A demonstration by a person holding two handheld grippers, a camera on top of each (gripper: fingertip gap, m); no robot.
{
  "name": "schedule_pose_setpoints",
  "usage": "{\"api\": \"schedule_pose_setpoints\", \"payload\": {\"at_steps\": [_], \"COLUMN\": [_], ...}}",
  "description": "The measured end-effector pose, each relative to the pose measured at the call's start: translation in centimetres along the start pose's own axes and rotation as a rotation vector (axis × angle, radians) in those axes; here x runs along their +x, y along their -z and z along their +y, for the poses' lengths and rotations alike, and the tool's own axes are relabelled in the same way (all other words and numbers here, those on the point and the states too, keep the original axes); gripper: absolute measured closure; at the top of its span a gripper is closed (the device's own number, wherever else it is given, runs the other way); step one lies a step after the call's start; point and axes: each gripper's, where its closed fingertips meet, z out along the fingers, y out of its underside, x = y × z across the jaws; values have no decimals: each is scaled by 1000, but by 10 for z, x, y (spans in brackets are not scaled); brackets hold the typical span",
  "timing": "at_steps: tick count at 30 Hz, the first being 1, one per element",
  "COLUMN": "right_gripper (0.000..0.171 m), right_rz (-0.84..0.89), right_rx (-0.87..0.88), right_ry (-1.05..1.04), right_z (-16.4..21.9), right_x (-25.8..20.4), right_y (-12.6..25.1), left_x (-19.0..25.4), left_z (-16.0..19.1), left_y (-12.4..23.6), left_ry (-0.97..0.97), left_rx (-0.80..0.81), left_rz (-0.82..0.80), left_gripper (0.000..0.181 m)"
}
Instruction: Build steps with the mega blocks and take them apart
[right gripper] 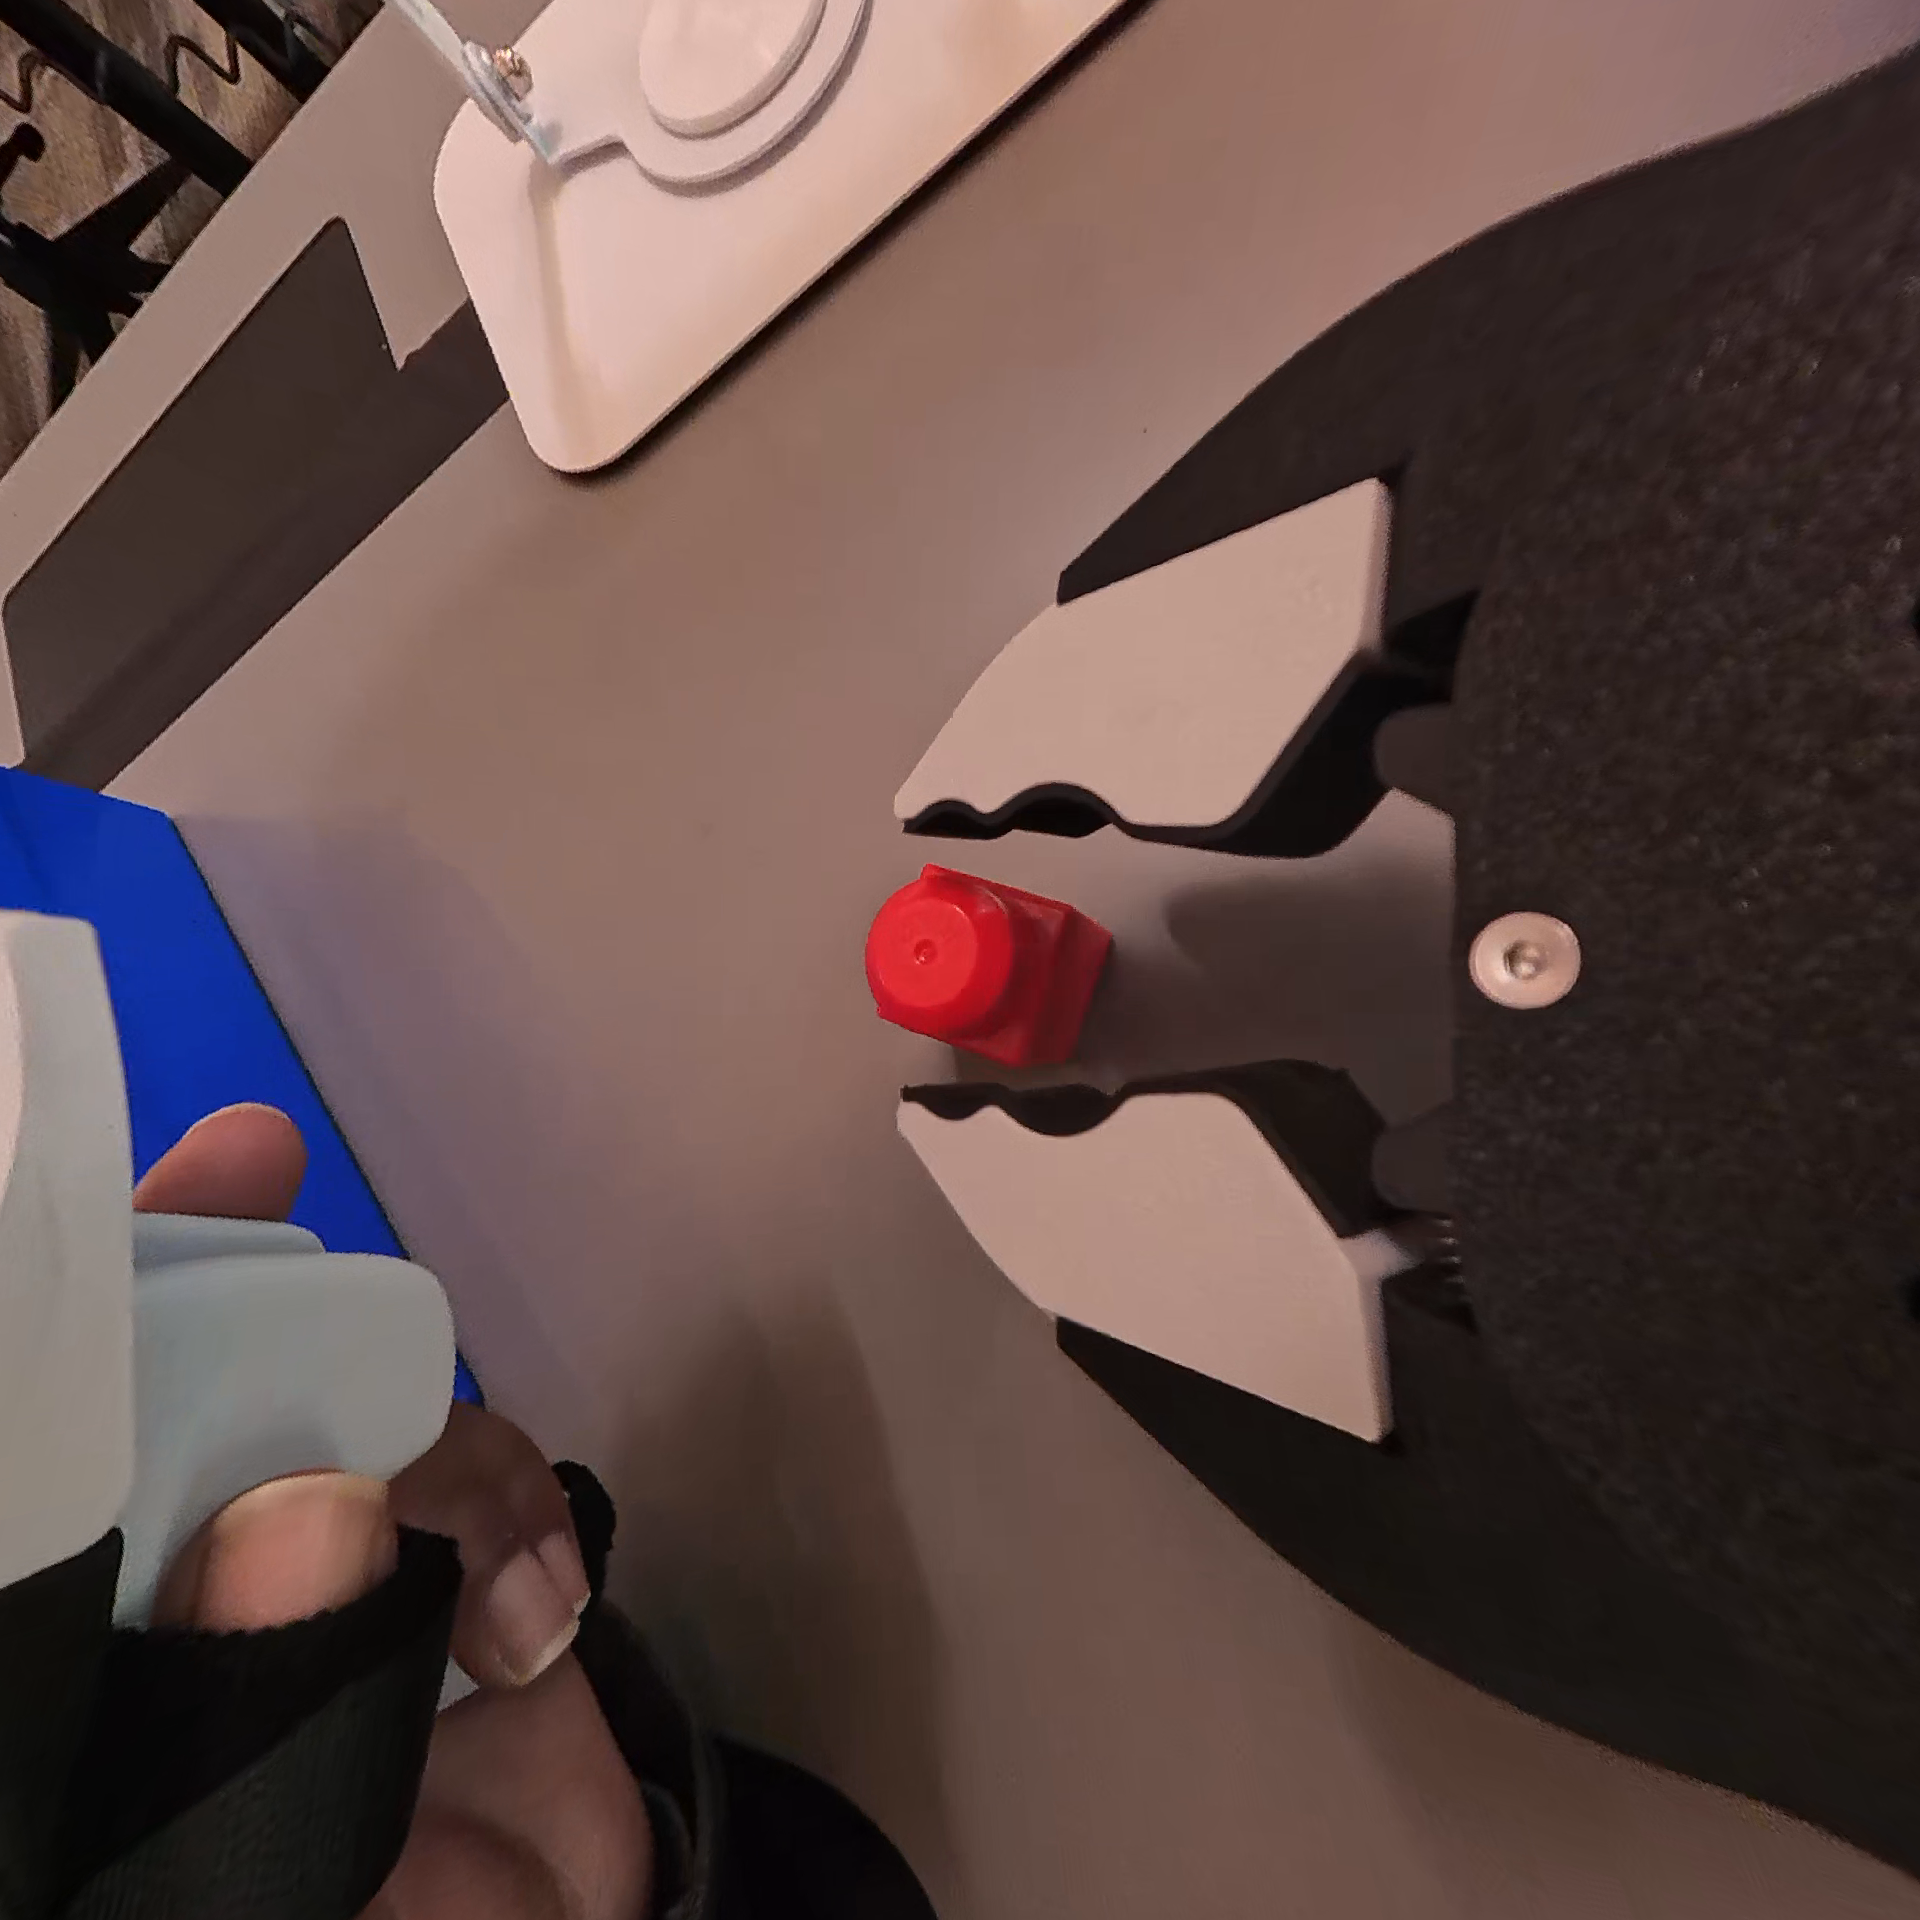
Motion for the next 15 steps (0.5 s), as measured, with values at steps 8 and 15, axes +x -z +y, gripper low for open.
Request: {"api": "schedule_pose_setpoints", "payload": {"at_steps": [8,15], "right_gripper": [142,143], "right_rz": [-19,-12], "right_rx": [-111,-72], "right_ry": [-37,18], "right_z": [6,-25], "right_x": [2,22], "right_y": [1,36], "left_x": [2,3], "left_z": [2,2], "left_y": [-1,-1], "left_ry": [-2,-1], "left_rx": [-14,-18], "left_rz": [8,18], "left_gripper": [181,181]}}
